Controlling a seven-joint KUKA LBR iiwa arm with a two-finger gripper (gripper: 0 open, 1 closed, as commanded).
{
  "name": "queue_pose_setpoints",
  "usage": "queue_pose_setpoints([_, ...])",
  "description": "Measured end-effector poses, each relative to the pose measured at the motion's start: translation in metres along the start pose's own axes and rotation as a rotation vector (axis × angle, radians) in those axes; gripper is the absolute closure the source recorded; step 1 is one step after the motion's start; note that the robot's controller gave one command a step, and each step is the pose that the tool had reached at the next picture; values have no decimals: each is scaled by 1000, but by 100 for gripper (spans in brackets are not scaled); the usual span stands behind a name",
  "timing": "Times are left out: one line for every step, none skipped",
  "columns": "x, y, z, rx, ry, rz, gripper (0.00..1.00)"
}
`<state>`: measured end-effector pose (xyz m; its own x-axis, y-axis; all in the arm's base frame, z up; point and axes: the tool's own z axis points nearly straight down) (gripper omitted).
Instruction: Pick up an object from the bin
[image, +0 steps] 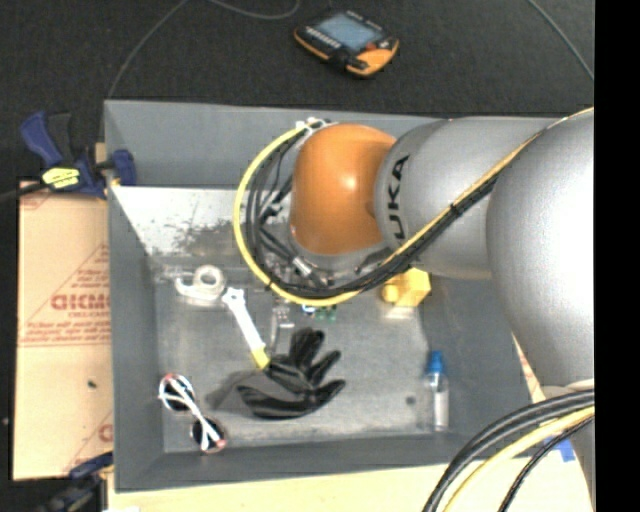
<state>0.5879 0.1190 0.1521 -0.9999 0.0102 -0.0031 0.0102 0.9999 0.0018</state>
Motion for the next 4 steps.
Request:
queue_pose_setpoints([0, 0, 0, 0, 0, 0, 0])
queue_pose_setpoints([6, -1, 25, 0, -4, -162, 0])
queue_pose_setpoints([14, -24, 27, 0, 0, -182, 0])
queue_pose_setpoints([1, -14, -45, 0, -3, -183, 0])
